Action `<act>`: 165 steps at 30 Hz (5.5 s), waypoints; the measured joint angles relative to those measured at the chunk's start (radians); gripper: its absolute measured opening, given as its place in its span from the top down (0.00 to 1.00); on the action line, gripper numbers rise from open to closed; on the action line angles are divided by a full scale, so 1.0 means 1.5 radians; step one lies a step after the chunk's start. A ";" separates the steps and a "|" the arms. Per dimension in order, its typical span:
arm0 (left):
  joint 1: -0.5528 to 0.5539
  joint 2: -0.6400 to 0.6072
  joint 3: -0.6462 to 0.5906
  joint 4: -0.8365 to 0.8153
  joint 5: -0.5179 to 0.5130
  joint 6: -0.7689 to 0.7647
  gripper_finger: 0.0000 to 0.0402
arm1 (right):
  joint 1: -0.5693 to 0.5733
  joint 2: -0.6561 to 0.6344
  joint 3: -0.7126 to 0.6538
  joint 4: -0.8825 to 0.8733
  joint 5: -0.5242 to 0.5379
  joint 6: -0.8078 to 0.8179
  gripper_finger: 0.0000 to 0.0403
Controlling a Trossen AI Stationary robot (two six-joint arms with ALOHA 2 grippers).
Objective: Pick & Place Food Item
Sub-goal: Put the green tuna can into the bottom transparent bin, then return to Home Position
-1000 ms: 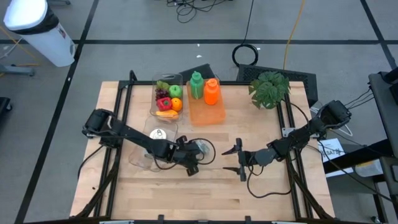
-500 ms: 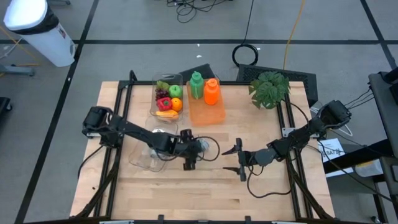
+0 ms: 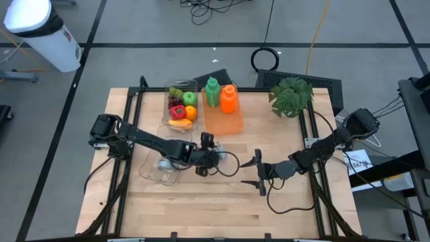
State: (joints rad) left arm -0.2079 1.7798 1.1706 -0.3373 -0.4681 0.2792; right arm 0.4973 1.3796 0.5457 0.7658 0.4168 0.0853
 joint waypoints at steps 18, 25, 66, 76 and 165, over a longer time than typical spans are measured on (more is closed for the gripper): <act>0.069 0.000 0.000 0.039 0.087 0.052 0.44 | 0.000 0.000 0.000 0.000 0.000 0.000 0.34; 0.074 0.000 0.000 0.089 0.114 -0.014 0.30 | 0.000 0.000 0.000 0.000 0.000 0.000 0.34; 0.117 0.058 -0.002 0.123 0.233 -0.030 0.63 | 0.000 0.000 0.000 0.000 0.000 0.000 0.34; -0.041 -0.202 -0.001 -0.141 0.188 -0.111 0.63 | 0.000 0.000 0.000 0.000 0.000 0.000 0.34; -0.057 -1.177 -0.732 0.127 0.254 -0.186 0.04 | 0.000 0.000 0.000 0.000 0.000 0.000 0.34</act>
State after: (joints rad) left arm -0.2935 0.0149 0.0729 -0.1466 -0.0873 0.0002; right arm 0.4973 1.3796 0.5457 0.7658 0.4168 0.0853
